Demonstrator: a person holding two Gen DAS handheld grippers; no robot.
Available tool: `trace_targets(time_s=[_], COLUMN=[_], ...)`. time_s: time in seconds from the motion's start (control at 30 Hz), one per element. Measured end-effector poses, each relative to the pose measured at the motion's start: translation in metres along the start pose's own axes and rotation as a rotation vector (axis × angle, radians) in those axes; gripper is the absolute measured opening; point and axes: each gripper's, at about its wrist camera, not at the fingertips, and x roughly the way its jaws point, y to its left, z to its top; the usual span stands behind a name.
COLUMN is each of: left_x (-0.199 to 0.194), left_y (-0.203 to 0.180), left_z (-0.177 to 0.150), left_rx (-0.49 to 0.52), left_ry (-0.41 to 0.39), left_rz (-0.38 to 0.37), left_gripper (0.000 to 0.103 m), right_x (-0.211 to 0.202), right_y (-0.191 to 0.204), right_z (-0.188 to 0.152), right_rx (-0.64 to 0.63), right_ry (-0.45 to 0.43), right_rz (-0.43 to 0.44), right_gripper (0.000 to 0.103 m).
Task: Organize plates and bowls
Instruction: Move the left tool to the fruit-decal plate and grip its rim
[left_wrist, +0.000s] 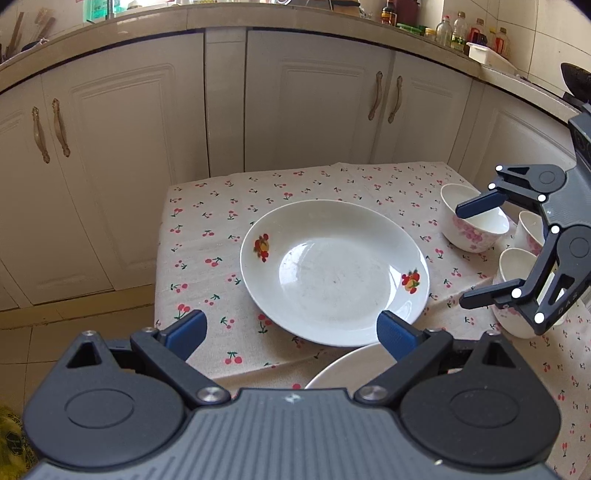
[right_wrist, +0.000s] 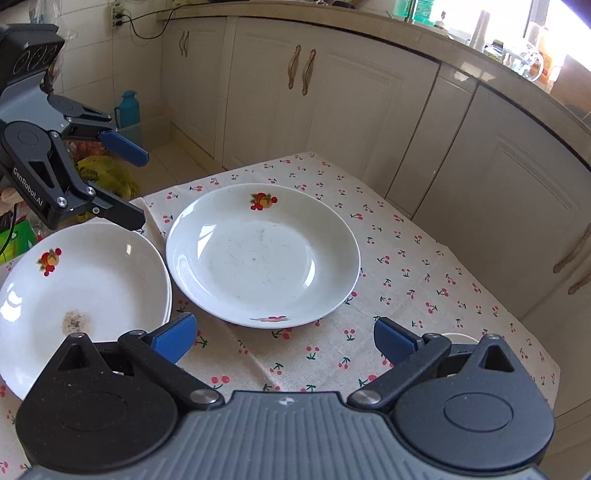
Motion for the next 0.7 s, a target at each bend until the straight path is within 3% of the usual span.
trace_targets(time_s=[0.4,0.7], left_x=[0.057,0.079], left_y=[0.021,0.024], left_z=[0.026,0.032], left_rx=[-0.023,-0.011], left_ry=[0.11,0.133], left_rz=[-0.078,-0.102], left_gripper=[0.098,0.098], right_x=[0.056,0.084], right_y=[-0.012,-0.018], right_z=[0.013,0.022], right_rx=[-0.146,-0.149], right_ry=[0.195,0.272], right_rz=[0.089,0.171], right_gripper=[0.103,0.103])
